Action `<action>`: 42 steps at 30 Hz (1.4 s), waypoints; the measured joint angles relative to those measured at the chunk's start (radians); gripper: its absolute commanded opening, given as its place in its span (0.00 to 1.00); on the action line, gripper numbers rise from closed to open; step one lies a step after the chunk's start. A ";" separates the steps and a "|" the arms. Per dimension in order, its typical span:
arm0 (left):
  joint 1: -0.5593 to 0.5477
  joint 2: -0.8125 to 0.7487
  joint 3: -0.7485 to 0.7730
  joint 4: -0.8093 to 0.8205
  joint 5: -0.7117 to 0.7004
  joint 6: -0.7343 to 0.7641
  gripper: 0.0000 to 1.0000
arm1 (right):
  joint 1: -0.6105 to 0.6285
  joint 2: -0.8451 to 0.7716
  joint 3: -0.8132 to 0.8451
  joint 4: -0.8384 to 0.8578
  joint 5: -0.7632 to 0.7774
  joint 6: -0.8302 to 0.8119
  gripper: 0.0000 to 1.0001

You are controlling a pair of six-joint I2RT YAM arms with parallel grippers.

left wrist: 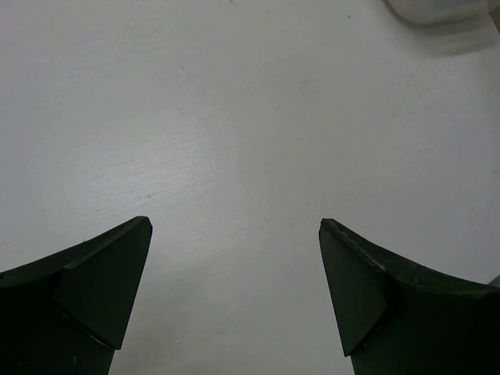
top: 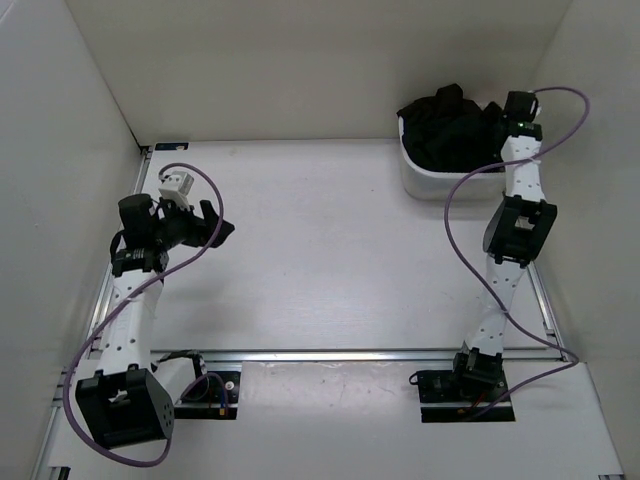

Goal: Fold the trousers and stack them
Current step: Grab the trousers from the pile, then move the trousers to the center of the board

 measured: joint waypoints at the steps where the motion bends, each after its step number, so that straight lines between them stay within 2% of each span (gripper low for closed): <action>1: 0.000 0.014 -0.009 0.001 0.001 0.000 1.00 | 0.005 0.030 0.000 -0.003 -0.016 0.006 0.98; 3: 0.000 0.036 -0.020 0.003 0.005 0.000 1.00 | 0.019 0.063 -0.020 -0.001 -0.033 0.015 0.95; 5: 0.000 0.046 -0.027 0.002 0.008 0.000 1.00 | 0.031 0.064 -0.046 -0.006 -0.038 0.018 0.85; 6: 0.000 0.047 -0.027 0.002 0.008 0.000 1.00 | 0.037 0.064 -0.047 -0.005 -0.039 0.016 0.62; 8: -0.001 0.047 -0.027 0.006 0.008 0.000 1.00 | 0.044 0.064 -0.038 -0.006 -0.043 0.005 0.29; 10: -0.001 0.047 -0.027 0.011 0.008 0.000 1.00 | 0.050 0.063 -0.029 -0.006 -0.042 0.003 0.00; 15: -0.002 0.042 -0.027 0.017 0.008 0.000 1.00 | 0.075 0.010 -0.038 -0.029 0.008 -0.051 0.00; 19: -0.002 0.018 -0.027 0.026 0.007 0.000 1.00 | 0.146 -0.141 -0.042 -0.047 0.077 -0.146 0.00; 24: -0.002 -0.024 -0.024 0.050 -0.018 0.000 1.00 | 0.361 -0.457 -0.036 0.030 0.113 -0.253 0.00; 27: -0.004 -0.043 -0.012 0.059 -0.041 0.000 1.00 | 0.537 -0.607 -0.002 0.126 0.086 -0.303 0.00; 32: -0.034 -0.069 0.032 0.086 -0.121 0.000 1.00 | 0.813 -0.692 0.129 0.293 -0.024 -0.348 0.00; 34: -0.045 -0.079 0.050 0.111 -0.166 0.000 1.00 | 0.843 -0.711 0.116 0.349 -0.057 -0.327 0.00; 37: -0.056 -0.091 0.073 0.147 -0.228 0.000 1.00 | 0.836 -0.735 0.011 0.407 -0.065 -0.241 0.00; 40: -0.059 -0.097 0.080 0.179 -0.262 0.000 1.00 | 0.830 -0.715 -0.100 0.399 -0.048 -0.138 0.00; 41: -0.059 -0.098 0.080 0.182 -0.270 0.000 1.00 | 0.825 -0.702 -0.133 0.385 -0.038 -0.106 0.02; 42: -0.061 -0.099 0.080 0.183 -0.277 0.000 1.00 | 0.820 -0.682 -0.168 0.353 -0.028 -0.071 0.34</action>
